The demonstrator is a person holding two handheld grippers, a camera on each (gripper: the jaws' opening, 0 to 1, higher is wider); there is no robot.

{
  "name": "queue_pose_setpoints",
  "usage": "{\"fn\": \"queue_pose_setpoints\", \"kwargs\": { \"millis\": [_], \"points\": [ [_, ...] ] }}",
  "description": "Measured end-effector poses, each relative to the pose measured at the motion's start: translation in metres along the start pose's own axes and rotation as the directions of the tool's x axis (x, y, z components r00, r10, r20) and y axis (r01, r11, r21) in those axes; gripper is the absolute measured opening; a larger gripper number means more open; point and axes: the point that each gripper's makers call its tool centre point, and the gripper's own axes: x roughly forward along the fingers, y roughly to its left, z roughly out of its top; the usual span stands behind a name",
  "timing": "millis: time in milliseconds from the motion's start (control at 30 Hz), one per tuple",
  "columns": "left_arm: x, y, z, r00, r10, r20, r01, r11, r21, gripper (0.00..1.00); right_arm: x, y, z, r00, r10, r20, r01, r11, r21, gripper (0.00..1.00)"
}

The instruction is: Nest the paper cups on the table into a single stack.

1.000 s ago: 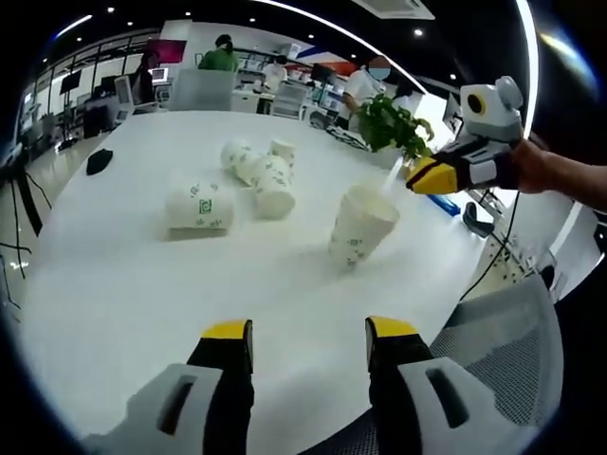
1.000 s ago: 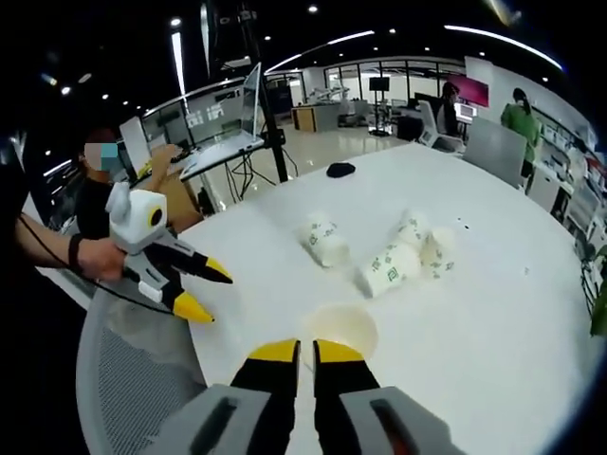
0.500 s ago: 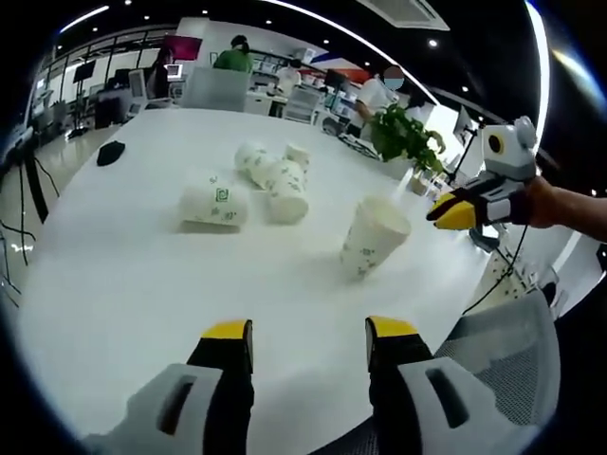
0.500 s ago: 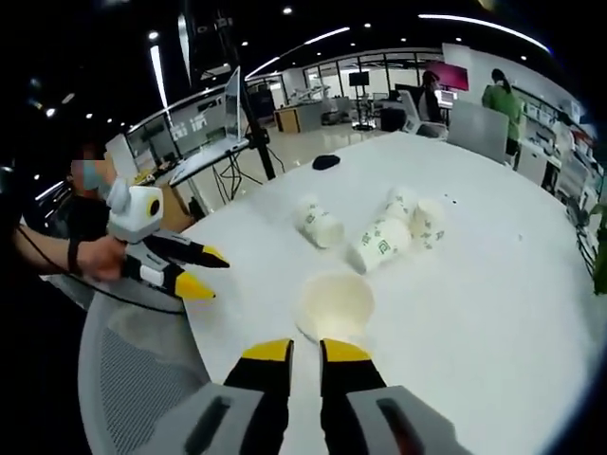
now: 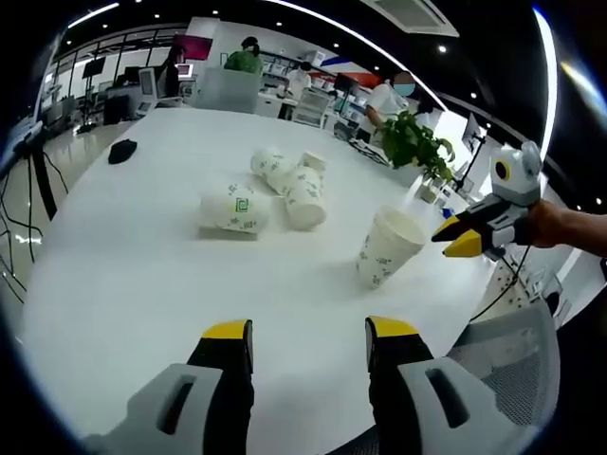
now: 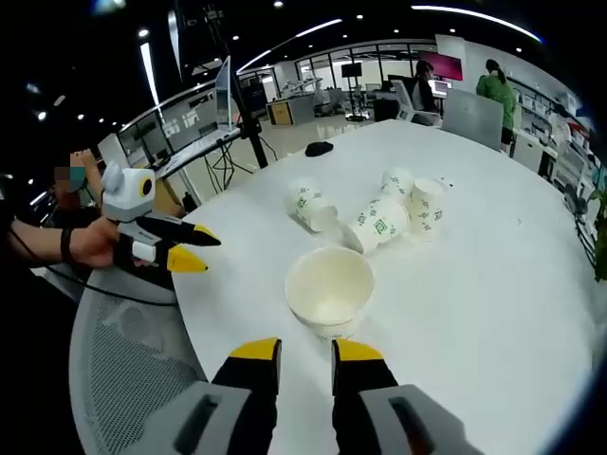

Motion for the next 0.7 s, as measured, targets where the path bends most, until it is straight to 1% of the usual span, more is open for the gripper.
{"fn": "queue_pose_setpoints", "kwargs": {
  "millis": [33, 67, 200, 300, 333, 367, 400, 467, 533, 600, 667, 700],
  "points": [
    [0.000, 0.004, 0.003, 1.000, 0.005, 0.006, -0.005, 1.000, -0.006, 0.46, 0.001, 0.001, 0.000, 1.000, 0.001, 0.000, -0.001, 1.000, -0.002, 0.20],
    [0.000, 0.012, 0.008, 1.000, 0.013, 0.017, -0.013, 1.000, -0.015, 0.46, 0.002, 0.001, 0.001, 1.000, 0.001, -0.001, -0.001, 1.000, -0.005, 0.20],
    [-0.001, 0.026, 0.025, 0.999, 0.035, 0.039, -0.034, 0.999, -0.029, 0.46, 0.006, 0.002, 0.002, 1.000, 0.008, -0.005, -0.008, 1.000, -0.013, 0.22],
    [0.006, 0.043, 0.040, 0.997, 0.050, 0.051, -0.048, 0.998, -0.035, 0.47, 0.013, 0.009, 0.004, 1.000, 0.024, -0.013, -0.024, 1.000, -0.020, 0.22],
    [0.005, 0.044, 0.043, 0.997, 0.058, 0.059, -0.056, 0.998, -0.040, 0.47, 0.015, 0.016, 0.003, 0.999, 0.041, -0.028, -0.042, 0.998, -0.043, 0.22],
    [0.005, 0.046, 0.048, 0.996, 0.064, 0.067, -0.061, 0.997, -0.045, 0.47, 0.015, 0.021, 0.001, 0.998, 0.044, -0.038, -0.046, 0.997, -0.059, 0.23],
    [0.005, 0.045, 0.054, 0.995, 0.067, 0.073, -0.064, 0.997, -0.049, 0.47, 0.018, 0.021, 0.001, 0.998, 0.044, -0.049, -0.047, 0.996, -0.079, 0.23],
    [0.016, 0.064, 0.073, 0.994, 0.077, 0.080, -0.073, 0.996, -0.052, 0.49, 0.021, 0.020, 0.001, 0.997, 0.043, -0.060, -0.048, 0.995, -0.093, 0.23],
    [0.024, 0.071, 0.083, 0.993, 0.078, 0.083, -0.074, 0.996, -0.054, 0.50, 0.021, 0.025, -0.003, 0.997, 0.049, -0.067, -0.055, 0.994, -0.094, 0.23],
    [0.034, 0.072, 0.091, 0.994, 0.076, 0.084, -0.073, 0.996, -0.044, 0.50, 0.021, 0.024, -0.006, 0.996, 0.053, -0.072, -0.059, 0.994, -0.087, 0.23],
    [0.036, 0.067, 0.091, 0.993, 0.077, 0.085, -0.074, 0.996, -0.039, 0.50, 0.019, 0.024, -0.010, 0.996, 0.051, -0.073, -0.056, 0.995, -0.077, 0.23],
    [0.041, 0.069, 0.095, 0.993, 0.074, 0.086, -0.071, 0.997, -0.045, 0.50, 0.019, 0.024, -0.012, 0.996, 0.052, -0.074, -0.057, 0.996, -0.067, 0.23]
  ]
}}
